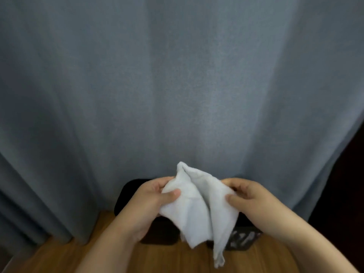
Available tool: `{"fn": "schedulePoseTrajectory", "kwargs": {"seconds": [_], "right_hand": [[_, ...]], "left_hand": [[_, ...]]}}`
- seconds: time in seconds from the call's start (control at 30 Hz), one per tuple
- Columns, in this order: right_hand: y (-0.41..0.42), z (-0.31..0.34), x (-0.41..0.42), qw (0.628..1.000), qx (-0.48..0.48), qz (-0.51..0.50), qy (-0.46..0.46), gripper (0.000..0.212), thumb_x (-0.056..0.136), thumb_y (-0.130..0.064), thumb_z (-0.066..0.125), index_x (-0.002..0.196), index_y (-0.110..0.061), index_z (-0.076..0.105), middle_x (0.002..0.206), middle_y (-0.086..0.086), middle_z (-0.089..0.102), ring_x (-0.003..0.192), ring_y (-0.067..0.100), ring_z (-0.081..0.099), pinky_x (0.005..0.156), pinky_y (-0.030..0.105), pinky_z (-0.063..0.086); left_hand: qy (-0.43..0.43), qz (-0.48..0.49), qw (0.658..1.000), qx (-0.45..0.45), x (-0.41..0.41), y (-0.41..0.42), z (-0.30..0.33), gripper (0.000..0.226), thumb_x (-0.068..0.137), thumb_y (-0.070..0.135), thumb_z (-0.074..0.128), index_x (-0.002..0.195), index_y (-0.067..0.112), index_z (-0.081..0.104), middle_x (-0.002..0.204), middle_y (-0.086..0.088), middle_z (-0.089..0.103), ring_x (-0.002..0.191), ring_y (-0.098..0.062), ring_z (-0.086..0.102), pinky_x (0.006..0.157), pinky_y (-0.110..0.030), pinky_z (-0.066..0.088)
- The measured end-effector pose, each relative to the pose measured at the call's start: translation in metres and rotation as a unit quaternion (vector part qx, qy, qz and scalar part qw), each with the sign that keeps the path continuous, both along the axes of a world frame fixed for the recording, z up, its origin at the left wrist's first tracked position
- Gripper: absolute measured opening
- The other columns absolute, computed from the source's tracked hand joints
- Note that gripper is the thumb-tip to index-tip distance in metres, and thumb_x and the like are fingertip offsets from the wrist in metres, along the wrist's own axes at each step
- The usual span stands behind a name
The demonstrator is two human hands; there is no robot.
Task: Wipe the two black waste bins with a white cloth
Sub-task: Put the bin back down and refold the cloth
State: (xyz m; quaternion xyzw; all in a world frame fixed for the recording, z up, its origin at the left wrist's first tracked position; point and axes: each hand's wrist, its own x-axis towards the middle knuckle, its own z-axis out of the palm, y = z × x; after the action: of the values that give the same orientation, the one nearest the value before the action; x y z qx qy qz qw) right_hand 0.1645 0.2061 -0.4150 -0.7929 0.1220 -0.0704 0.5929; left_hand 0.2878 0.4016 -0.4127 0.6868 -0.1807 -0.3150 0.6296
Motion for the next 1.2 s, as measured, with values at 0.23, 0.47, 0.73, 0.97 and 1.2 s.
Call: {"fn": "schedulePoseTrajectory", "kwargs": {"seconds": [0.23,0.47,0.73,0.97,1.2], "right_hand": [[-0.051,-0.024,-0.001,0.918,-0.358,-0.168,0.002,0.024,0.079,-0.008,0.051,0.083,-0.029,0.062,0.086,0.001,0.059,0.082,0.021,0.056,0.063,0.020,0.032],[-0.051,-0.009,0.000,0.851,-0.464,-0.203,-0.137,0.007,0.082,-0.021,0.060,0.076,-0.024,0.064,0.099,-0.002,0.050,0.087,0.022,0.046,0.059,0.036,0.045],[0.003,0.039,0.015,0.913,-0.292,0.004,-0.286,0.015,0.084,-0.024,0.058,0.074,-0.033,0.065,0.098,-0.010,0.052,0.084,0.006,0.058,0.069,0.015,0.042],[0.014,0.040,0.015,0.953,-0.133,0.045,-0.267,0.011,0.081,-0.023,0.073,0.072,-0.029,0.069,0.089,-0.004,0.057,0.074,0.011,0.059,0.068,0.020,0.046],[0.000,0.014,0.002,0.981,0.143,0.043,-0.122,0.041,0.087,-0.047,0.060,0.118,-0.021,0.057,0.113,-0.001,0.068,0.108,0.017,0.063,0.085,0.024,0.050]], "left_hand": [[-0.253,-0.031,0.952,0.168,0.031,0.041,0.005,0.019,0.088,0.005,0.069,0.093,0.022,0.078,0.093,0.009,0.078,0.088,-0.004,0.072,0.078,-0.022,0.056],[-0.604,-0.111,0.765,0.196,0.031,0.048,0.022,0.023,0.080,0.023,0.050,0.084,0.042,0.062,0.093,0.024,0.062,0.084,0.008,0.059,0.064,-0.012,0.047],[-0.549,-0.144,0.823,0.019,0.004,-0.008,0.064,0.009,0.081,0.024,0.070,0.087,0.030,0.074,0.115,0.019,0.062,0.111,0.004,0.059,0.088,-0.010,0.043],[-0.323,-0.191,0.926,-0.042,-0.007,-0.015,0.059,0.012,0.081,0.006,0.078,0.081,0.013,0.069,0.117,0.003,0.073,0.112,-0.014,0.067,0.098,-0.040,0.052],[-0.342,-0.034,0.939,-0.031,0.002,-0.012,0.053,0.012,0.074,0.010,0.082,0.075,0.012,0.071,0.087,-0.002,0.076,0.084,-0.019,0.072,0.076,-0.036,0.056]]}}
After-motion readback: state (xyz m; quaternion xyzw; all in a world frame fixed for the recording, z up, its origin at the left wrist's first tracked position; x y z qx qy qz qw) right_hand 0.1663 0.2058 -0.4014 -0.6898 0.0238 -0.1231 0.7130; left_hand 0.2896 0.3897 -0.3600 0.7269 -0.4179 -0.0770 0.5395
